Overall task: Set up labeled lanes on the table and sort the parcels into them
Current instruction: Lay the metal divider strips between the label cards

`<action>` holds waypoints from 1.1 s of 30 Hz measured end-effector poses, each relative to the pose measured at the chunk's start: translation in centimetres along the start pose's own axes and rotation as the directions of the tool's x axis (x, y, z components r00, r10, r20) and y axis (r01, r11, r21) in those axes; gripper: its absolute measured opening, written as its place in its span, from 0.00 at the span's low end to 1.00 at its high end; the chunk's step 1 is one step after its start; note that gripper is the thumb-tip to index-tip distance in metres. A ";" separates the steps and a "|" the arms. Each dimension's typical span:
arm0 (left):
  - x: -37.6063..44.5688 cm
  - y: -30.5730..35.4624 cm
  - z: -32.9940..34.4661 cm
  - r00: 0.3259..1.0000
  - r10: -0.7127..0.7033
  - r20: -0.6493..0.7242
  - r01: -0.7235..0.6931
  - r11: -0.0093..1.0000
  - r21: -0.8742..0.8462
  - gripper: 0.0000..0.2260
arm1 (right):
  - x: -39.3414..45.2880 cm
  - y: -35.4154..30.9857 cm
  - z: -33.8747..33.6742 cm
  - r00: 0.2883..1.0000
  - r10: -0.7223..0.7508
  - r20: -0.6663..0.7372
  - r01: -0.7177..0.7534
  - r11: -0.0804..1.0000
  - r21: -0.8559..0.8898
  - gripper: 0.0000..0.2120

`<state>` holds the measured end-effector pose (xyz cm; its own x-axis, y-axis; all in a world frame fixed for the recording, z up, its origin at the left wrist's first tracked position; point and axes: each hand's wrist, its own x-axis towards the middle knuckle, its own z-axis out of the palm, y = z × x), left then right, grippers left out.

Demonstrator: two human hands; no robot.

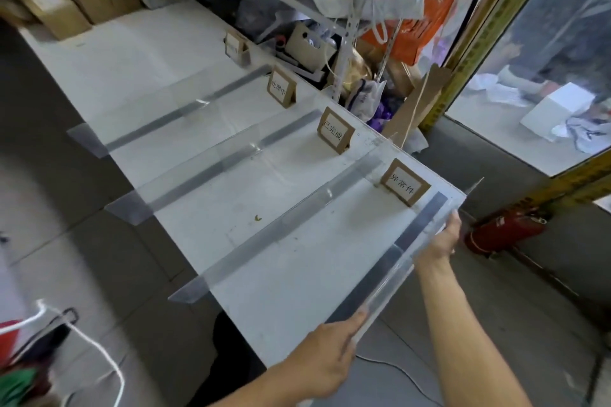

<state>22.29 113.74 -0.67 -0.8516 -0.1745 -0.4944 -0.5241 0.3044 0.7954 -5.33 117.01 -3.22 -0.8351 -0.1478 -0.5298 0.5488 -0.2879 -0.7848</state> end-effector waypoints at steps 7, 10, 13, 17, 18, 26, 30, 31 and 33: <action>-0.5 0.4 0.3 1.000 0.000 -0.013 0.000 1.000 0.003 0.25 | 0.7 -0.1 -0.9 0.981 0.012 0.196 -0.027 0.997 0.077 0.31; -0.7 0.6 0.5 1.000 -0.014 0.003 0.014 1.000 0.016 0.26 | 2.1 0.2 -1.8 0.969 0.008 0.245 -0.020 0.999 0.049 0.39; -1.0 0.6 0.7 1.000 -0.021 0.012 0.020 1.000 0.023 0.26 | 5.5 1.4 -3.8 0.983 -0.012 0.185 0.006 0.999 0.036 0.45; -1.1 0.5 1.0 1.000 -0.019 0.011 0.018 0.999 0.043 0.27 | 2.6 -0.2 -2.0 0.987 -0.158 -0.020 0.156 0.985 -0.078 0.25; -1.0 0.4 1.0 1.000 -0.021 0.009 0.021 0.999 0.042 0.26 | 2.5 -0.3 -1.9 0.983 -0.181 -0.040 0.176 0.979 -0.105 0.22; -1.1 0.4 0.7 1.000 -0.023 0.009 0.023 0.997 0.070 0.26 | 1.6 -1.2 -1.8 0.957 -0.269 -0.107 0.239 0.943 -0.232 0.26; -1.0 0.1 0.8 1.000 -0.024 0.005 0.024 0.995 0.092 0.26 | 1.0 -1.3 -1.9 0.959 -0.259 -0.112 0.227 0.944 -0.240 0.24; -1.0 0.0 0.8 1.000 -0.023 0.006 0.022 0.995 0.095 0.26 | 1.0 -1.3 -1.9 0.961 -0.254 -0.111 0.221 0.943 -0.250 0.24; -1.0 -0.2 0.9 1.000 -0.019 0.009 0.018 0.995 0.093 0.26 | 1.1 -1.2 -1.9 0.963 -0.246 -0.106 0.211 0.941 -0.265 0.25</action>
<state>23.25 114.69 -0.69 -0.8414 -0.1716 -0.5124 -0.5358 0.3873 0.7503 -6.86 119.00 -3.45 -0.9358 0.0290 -0.3512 0.3495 -0.0512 -0.9355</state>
